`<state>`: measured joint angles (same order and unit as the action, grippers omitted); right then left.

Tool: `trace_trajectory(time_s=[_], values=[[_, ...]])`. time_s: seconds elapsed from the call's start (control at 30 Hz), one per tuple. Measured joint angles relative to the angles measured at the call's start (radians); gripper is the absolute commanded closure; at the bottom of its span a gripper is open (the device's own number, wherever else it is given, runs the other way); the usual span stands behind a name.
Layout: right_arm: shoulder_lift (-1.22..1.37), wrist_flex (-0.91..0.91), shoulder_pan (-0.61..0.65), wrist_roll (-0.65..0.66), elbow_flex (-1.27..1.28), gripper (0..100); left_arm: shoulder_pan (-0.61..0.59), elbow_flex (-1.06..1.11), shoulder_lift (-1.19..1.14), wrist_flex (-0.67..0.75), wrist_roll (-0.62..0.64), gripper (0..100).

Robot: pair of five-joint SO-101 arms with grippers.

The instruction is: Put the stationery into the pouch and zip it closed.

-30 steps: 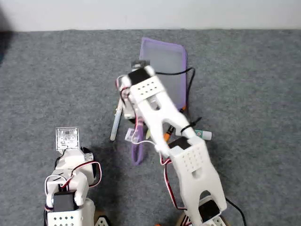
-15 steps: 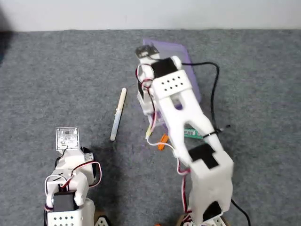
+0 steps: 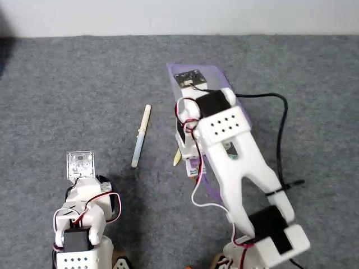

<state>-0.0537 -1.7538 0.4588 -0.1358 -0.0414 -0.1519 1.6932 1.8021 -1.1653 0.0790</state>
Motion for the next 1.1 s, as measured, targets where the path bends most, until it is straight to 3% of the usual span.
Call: trace_trajectory(time_s=[0.17,0.4,0.67,0.97,1.1], values=[[-0.087,0.000,0.002,0.051,0.103,99.1,0.002,0.000,0.000,-0.035,0.000,98],[-0.279,0.023,0.002,0.157,0.198,99.1,0.037,-0.084,0.000,0.058,0.000,98],[-0.493,0.084,0.127,0.238,0.203,99.1,0.236,-0.265,0.000,0.078,0.114,71],[-0.583,0.086,0.249,0.244,0.203,99.1,0.443,-0.319,0.002,0.078,0.172,76],[-0.608,0.086,0.258,0.244,0.203,99.1,0.471,-0.319,0.002,0.078,0.172,76]])
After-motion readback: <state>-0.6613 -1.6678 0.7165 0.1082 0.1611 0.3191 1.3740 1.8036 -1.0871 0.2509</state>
